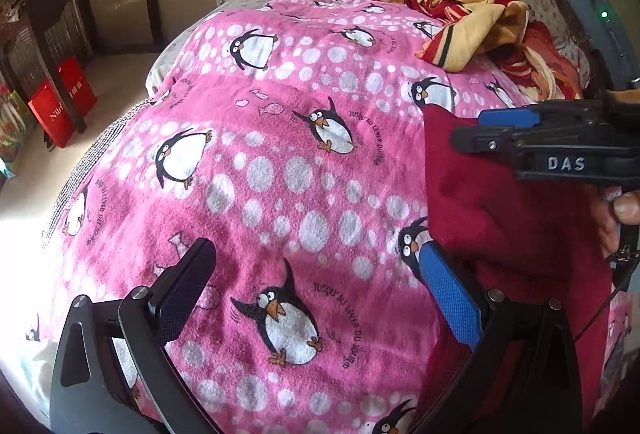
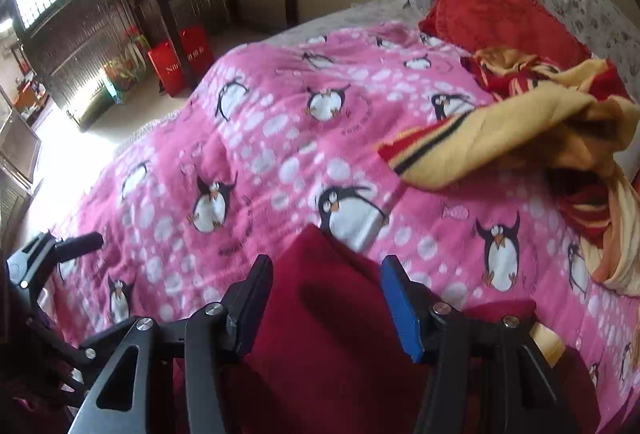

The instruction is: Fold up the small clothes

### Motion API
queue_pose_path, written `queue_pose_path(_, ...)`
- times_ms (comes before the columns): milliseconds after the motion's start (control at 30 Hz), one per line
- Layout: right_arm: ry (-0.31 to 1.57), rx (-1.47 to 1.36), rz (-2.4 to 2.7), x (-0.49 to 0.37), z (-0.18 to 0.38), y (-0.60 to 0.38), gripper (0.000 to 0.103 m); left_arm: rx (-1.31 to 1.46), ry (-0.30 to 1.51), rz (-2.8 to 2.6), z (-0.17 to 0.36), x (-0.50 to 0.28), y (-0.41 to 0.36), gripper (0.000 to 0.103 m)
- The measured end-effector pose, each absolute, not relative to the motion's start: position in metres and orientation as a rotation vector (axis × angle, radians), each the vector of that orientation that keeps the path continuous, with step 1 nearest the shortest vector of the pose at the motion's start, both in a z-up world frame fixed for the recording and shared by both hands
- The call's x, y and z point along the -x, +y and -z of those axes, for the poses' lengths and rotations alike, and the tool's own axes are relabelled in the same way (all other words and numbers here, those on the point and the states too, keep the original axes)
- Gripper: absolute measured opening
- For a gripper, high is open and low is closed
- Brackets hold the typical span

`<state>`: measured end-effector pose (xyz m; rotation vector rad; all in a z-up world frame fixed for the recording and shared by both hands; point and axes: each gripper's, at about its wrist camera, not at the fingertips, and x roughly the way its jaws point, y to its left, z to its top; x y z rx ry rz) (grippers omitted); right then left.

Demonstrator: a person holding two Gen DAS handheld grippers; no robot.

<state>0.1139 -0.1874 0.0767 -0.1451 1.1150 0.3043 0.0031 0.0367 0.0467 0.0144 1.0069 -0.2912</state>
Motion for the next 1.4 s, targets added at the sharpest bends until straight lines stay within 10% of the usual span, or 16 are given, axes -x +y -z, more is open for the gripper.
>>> queue_pose_path(200, 1.122, 0.201, -0.327, -0.115, -0.052, -0.175, 0.005, -0.042, 0.994, 0.269, -0.05, -0.002, 0.041, 0.102)
queue_pose_path(433, 1.026, 0.124, -0.328, -0.135, -0.073, -0.158, 0.0, -0.022, 0.975, 0.231, -0.057, -0.012, 0.048, 0.102)
queue_pose_path(667, 1.052, 0.087, -0.308, -0.116, -0.078, -0.164, 0.007, -0.032, 0.961, 0.244, -0.063, -0.009, 0.039, 0.102)
queue_pose_path(800, 1.018, 0.01, -0.231, -0.07, -0.093, -0.201, 0.039, -0.039, 0.947, 0.259, -0.067, -0.008, 0.029, 0.102)
queue_pose_path(1400, 0.996, -0.285, 0.262, 0.078, -0.064, -0.362, 0.048, -0.214, 1.037, 0.299, -0.03, -0.012, -0.051, 0.102)
